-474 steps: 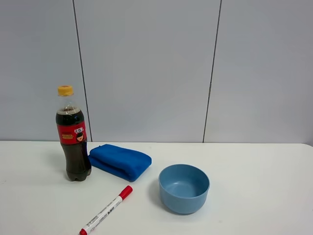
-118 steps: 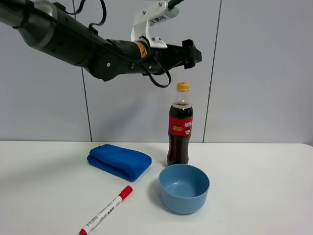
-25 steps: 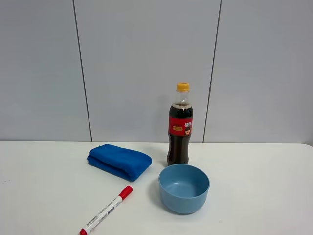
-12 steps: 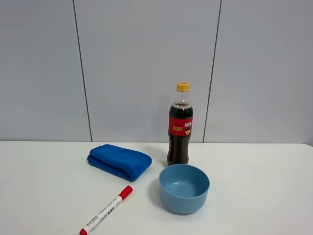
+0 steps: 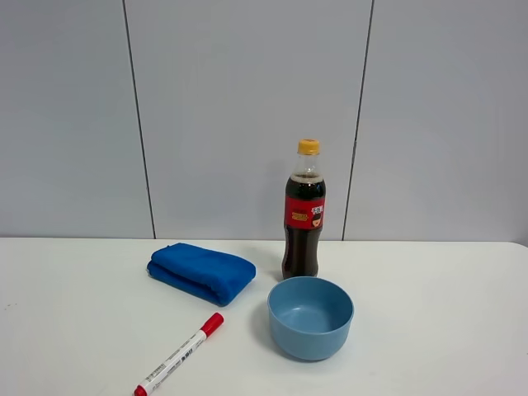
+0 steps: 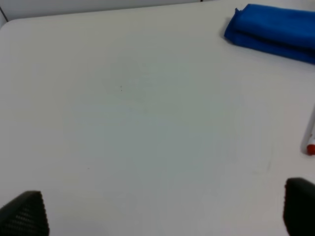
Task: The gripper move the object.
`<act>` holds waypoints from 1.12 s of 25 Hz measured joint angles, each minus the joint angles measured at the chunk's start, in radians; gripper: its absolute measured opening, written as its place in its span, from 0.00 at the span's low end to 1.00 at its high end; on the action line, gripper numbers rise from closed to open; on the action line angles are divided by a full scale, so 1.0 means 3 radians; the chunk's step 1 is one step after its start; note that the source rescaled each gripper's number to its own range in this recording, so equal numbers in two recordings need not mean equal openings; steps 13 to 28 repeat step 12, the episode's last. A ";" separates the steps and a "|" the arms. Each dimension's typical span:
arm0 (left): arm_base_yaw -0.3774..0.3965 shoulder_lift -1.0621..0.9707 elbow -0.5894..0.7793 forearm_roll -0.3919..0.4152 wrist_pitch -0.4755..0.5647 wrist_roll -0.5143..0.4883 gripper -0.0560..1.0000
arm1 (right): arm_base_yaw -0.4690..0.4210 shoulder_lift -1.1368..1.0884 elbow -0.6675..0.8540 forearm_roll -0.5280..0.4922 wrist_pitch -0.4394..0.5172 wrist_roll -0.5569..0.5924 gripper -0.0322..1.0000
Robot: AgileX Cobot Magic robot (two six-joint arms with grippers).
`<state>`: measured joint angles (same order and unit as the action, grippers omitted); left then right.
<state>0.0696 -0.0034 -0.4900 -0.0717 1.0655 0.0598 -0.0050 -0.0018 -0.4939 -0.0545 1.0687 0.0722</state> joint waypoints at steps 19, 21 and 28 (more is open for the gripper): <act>0.0000 0.0000 0.0000 0.0000 0.0000 -0.0005 0.93 | 0.0000 0.0000 0.0000 0.0000 0.0000 0.0000 1.00; 0.0000 0.0000 0.0000 0.0000 0.0000 -0.0005 0.93 | 0.0000 0.0000 0.0000 0.0000 0.0000 0.0000 1.00; 0.0000 0.0000 0.0000 0.0000 0.0000 -0.0005 0.93 | 0.0000 0.0000 0.0000 0.0000 0.0000 0.0000 1.00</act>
